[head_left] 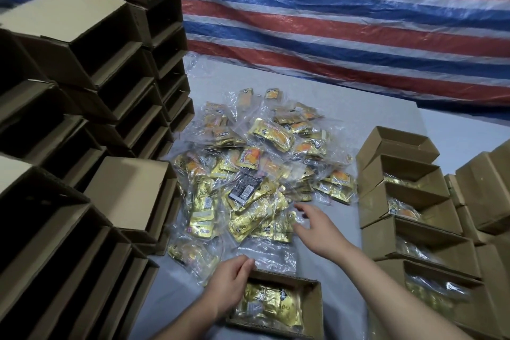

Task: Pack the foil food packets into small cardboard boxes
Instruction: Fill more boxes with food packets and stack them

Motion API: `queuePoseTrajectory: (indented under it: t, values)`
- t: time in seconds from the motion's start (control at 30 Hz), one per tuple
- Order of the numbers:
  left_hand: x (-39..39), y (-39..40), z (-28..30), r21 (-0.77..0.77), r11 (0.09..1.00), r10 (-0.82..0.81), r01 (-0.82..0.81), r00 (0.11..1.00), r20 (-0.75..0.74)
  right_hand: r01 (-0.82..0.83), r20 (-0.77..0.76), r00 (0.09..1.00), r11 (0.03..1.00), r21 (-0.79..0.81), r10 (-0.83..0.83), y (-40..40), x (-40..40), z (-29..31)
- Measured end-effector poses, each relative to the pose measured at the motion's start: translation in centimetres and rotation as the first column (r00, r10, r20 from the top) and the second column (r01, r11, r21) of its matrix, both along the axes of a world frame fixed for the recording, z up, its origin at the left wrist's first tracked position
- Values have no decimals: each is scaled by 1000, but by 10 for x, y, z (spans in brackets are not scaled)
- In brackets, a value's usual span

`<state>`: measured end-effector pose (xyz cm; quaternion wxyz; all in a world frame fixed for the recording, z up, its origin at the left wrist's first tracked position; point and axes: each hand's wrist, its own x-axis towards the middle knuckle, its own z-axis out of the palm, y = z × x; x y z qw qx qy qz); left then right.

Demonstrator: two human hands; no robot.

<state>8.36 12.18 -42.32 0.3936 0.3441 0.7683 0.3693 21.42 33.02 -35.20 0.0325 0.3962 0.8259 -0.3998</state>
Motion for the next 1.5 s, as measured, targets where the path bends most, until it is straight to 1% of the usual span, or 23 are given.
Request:
queuePoseTrajectory:
  t: [0.13,0.2,0.27,0.4,0.5,0.57,0.67,0.8,0.97,1.17,1.37,1.43,1.5]
  values:
    - [-6,-2,0,11,998,62,-62,998,-20,-160,92,985,979,124,149,19,-42,3]
    - [-7,-2,1,12,998,64,-64,997,-31,-199,126,976,960,195,176,32,-65,8]
    - [-8,-1,2,7,997,71,-71,997,-33,-192,137,977,951,240,163,47,-86,14]
    - [-7,1,1,13,996,87,-87,995,-53,-137,153,983,952,275,97,85,-121,22]
    - [-7,3,-2,-16,991,131,-132,990,-47,-91,176,984,950,298,39,114,-141,21]
    - [-8,5,-6,-20,991,134,-135,990,-51,-68,179,984,952,299,14,133,-154,18]
    - [-11,5,-11,-12,996,91,-92,994,-68,-38,187,982,963,268,-14,157,-175,11]
    - [-13,5,-9,17,997,82,-82,995,-53,-63,244,970,959,277,-7,172,-199,-5]
    - [-11,3,-5,104,988,115,-110,993,-42,-70,277,961,967,244,-1,181,-220,-26]
    - [-7,1,-8,129,979,164,-159,986,-30,-10,279,959,984,180,-41,195,-234,-46]
    - [-6,0,-5,146,973,184,-177,982,-38,-9,342,937,972,235,-74,194,-241,-57]
    - [-5,0,-3,145,972,192,-186,981,-32,-56,393,919,970,238,-44,189,-239,-55]
    - [-5,2,-3,139,972,195,-191,981,-14,-69,399,917,972,226,-27,183,-238,-55]
